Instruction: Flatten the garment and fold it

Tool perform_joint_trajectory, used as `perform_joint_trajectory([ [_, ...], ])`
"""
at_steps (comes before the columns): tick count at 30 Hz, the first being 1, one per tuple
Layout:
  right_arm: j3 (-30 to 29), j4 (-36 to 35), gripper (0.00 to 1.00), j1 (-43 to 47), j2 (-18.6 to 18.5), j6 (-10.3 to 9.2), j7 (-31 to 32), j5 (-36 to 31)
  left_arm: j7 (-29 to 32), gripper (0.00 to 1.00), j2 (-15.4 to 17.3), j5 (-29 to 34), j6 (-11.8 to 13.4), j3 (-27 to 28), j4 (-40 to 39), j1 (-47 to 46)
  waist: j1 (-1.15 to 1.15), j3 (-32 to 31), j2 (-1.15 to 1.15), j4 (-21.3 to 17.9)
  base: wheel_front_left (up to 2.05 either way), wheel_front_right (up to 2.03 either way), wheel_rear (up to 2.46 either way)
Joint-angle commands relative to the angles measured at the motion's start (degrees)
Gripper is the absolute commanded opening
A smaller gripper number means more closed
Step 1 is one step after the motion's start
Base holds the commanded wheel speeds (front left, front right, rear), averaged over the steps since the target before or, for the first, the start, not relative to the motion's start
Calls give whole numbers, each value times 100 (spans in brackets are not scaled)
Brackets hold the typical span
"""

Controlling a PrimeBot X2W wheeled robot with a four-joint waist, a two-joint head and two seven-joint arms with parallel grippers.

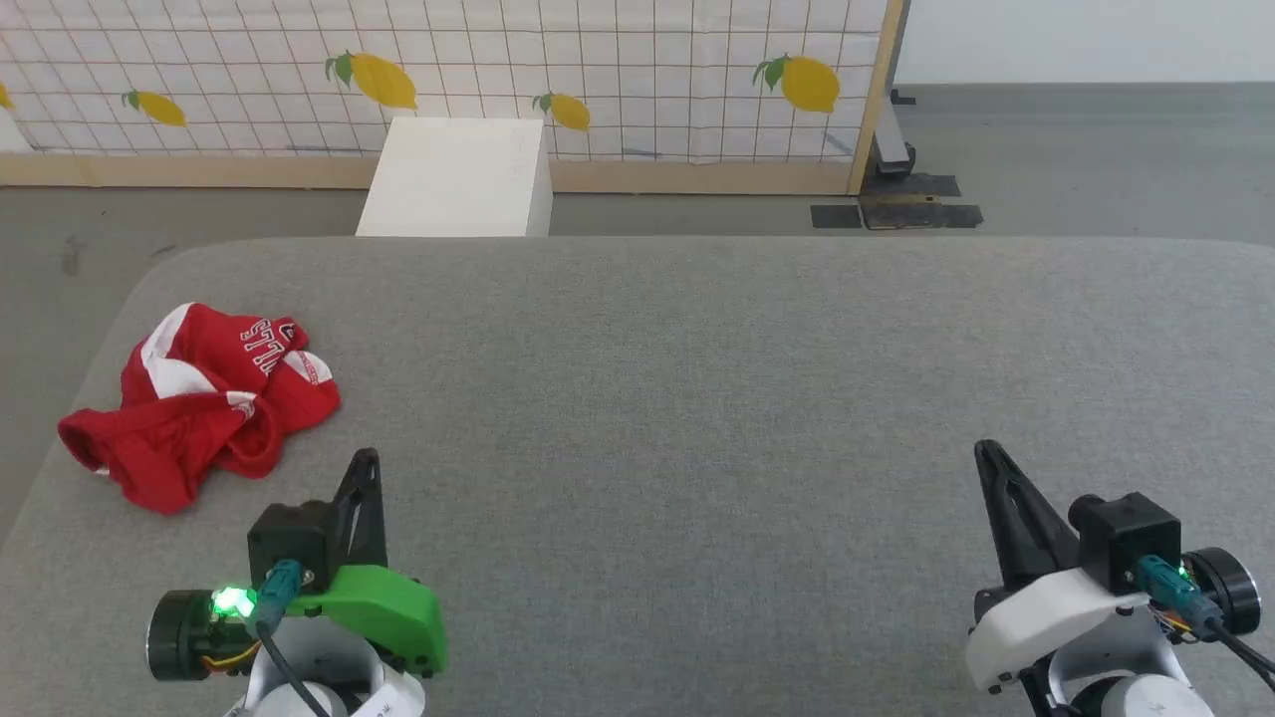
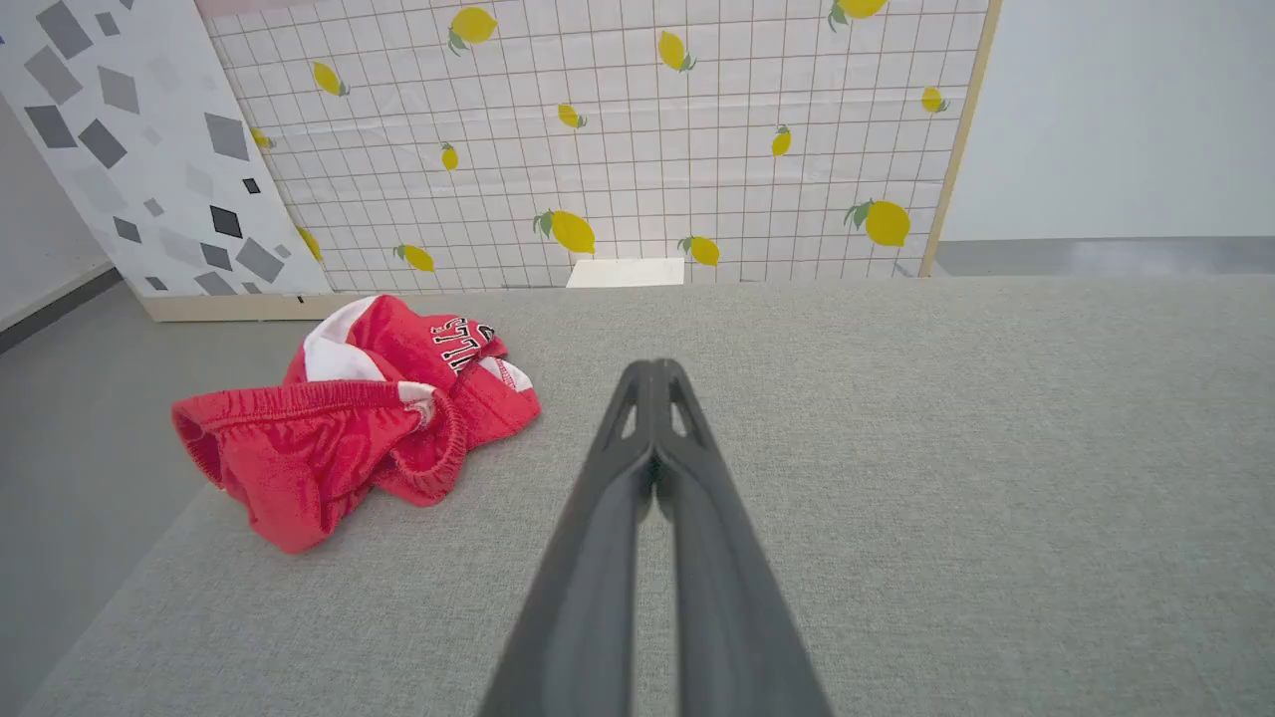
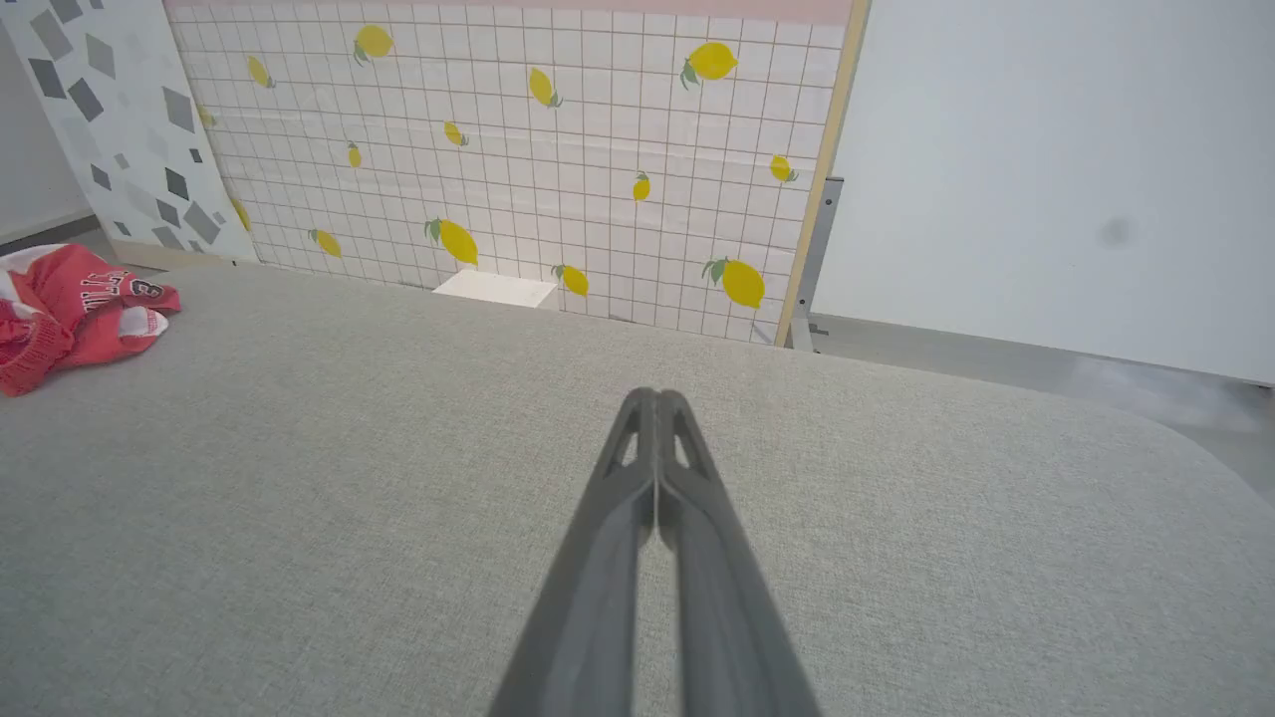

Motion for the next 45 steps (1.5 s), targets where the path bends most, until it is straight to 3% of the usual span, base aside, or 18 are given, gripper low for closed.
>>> perform_joint_trajectory([
  [1, 7, 5, 0, -94, 17, -9, 15, -37, 8, 0, -29, 59, -5, 17, -10, 73, 0, 0, 0, 0, 0, 0, 0],
  [45, 7, 5, 0, -94, 17, -9, 15, -37, 8, 0, -29, 59, -5, 17, -10, 73, 0, 0, 0, 0, 0, 0, 0],
])
